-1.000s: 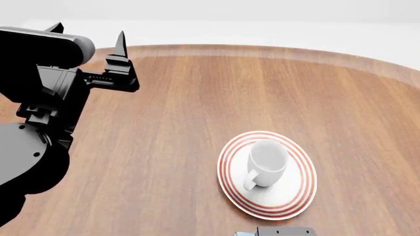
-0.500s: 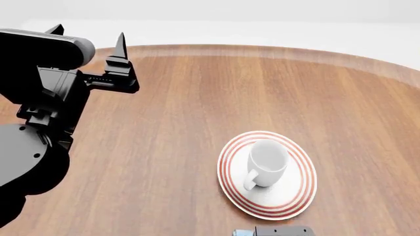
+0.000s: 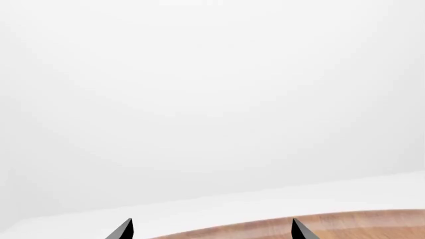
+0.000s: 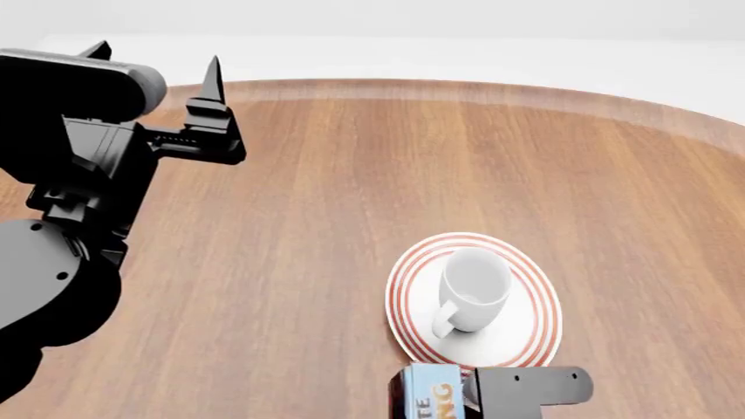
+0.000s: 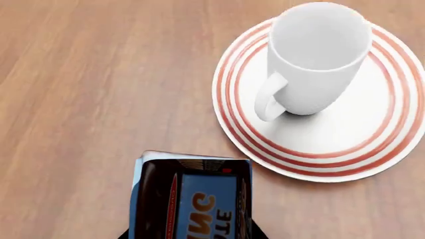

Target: Pick up the white mug and put it on the plate, and put the chocolate pudding to the right of the plate.

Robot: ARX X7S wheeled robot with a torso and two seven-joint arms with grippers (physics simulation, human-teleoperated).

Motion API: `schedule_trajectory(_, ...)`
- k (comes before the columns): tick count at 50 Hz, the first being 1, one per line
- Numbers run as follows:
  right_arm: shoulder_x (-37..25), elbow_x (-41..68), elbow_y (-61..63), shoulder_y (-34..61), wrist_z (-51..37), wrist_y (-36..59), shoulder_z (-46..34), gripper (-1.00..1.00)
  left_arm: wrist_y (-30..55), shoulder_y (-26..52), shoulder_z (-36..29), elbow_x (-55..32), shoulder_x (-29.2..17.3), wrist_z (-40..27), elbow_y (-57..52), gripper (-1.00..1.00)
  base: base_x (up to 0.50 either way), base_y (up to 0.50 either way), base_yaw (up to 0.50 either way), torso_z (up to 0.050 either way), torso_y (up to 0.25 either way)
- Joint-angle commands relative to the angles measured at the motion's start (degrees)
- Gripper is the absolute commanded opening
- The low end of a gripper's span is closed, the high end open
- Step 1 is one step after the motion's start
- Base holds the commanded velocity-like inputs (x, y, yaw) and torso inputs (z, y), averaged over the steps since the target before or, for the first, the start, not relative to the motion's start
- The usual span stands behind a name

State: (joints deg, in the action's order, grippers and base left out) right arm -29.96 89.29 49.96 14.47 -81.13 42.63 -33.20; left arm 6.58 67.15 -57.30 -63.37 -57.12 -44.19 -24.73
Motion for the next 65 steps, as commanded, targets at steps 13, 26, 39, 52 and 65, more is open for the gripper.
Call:
schedule_trajectory(13, -7.5, 32.3, 10.0, 21.0, -8.9, -1.4, 25.0, -1.00, 0.2, 0.1, 1.7, 0.4, 0.5, 0.9, -0.8, 1.00, 0.00, 0.00, 0.00, 0.000, 0.000)
schedule_trajectory(26, -24.8, 41.9, 10.0, 43.8, -8.8, -10.5, 28.2, -1.00, 0.4, 0.0, 1.8, 0.5, 0.6, 0.7, -0.8, 1.00, 0.00, 0.00, 0.00, 0.000, 0.000)
schedule_trajectory(39, -37.7, 37.9, 3.3, 57.6, -5.5, -8.8, 28.3, -1.00, 0.6, 0.1, 2.0, 0.5, 0.6, 0.8, -0.7, 1.00, 0.00, 0.00, 0.00, 0.000, 0.000)
schedule_trajectory(52, -37.8, 20.1, -8.6, 62.1, 10.0, 5.0, 25.2, -1.00, 0.8, 0.0, 2.0, 0.7, 0.9, 1.0, -0.7, 1.00, 0.00, 0.00, 0.00, 0.000, 0.000)
schedule_trajectory(65, -32.1, -1.2, -26.0, 67.1, 28.9, 13.6, 16.9, -1.00, 0.9, -0.3, 1.9, 1.1, 1.1, 1.4, -0.1, 1.00, 0.00, 0.00, 0.00, 0.000, 0.000)
